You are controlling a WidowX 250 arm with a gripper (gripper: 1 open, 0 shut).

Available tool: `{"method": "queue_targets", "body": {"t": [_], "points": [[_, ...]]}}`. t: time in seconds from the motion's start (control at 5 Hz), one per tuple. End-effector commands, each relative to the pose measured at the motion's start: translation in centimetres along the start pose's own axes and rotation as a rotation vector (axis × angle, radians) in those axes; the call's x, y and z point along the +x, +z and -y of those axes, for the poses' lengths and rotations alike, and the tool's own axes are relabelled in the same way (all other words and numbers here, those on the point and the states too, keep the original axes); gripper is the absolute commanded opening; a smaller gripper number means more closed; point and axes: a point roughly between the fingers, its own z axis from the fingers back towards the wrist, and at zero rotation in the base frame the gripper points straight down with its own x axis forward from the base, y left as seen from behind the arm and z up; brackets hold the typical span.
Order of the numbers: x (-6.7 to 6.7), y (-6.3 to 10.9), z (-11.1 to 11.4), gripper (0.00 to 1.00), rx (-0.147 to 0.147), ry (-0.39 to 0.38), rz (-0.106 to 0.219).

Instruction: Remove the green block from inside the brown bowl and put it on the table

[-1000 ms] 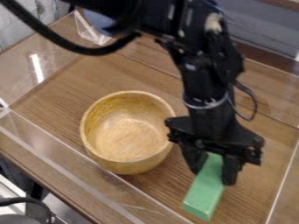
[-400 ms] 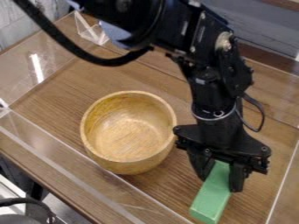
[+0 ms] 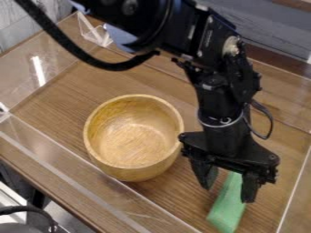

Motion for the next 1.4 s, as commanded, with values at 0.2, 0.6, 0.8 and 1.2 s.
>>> {"method": "queue_targets", "body": {"t": [0.2, 0.6, 0.8, 1.2], "points": [[1.8, 2.5, -0.6, 1.00, -0.015, 0.028, 0.034], [4.6, 8.1, -1.6, 1.00, -0.031, 0.049, 0.090], [6.1, 9.9, -1.0, 1.00, -0.041, 0.039, 0.123], [6.2, 8.0, 1.3, 1.00, -0.050, 0.021, 0.147]]}}
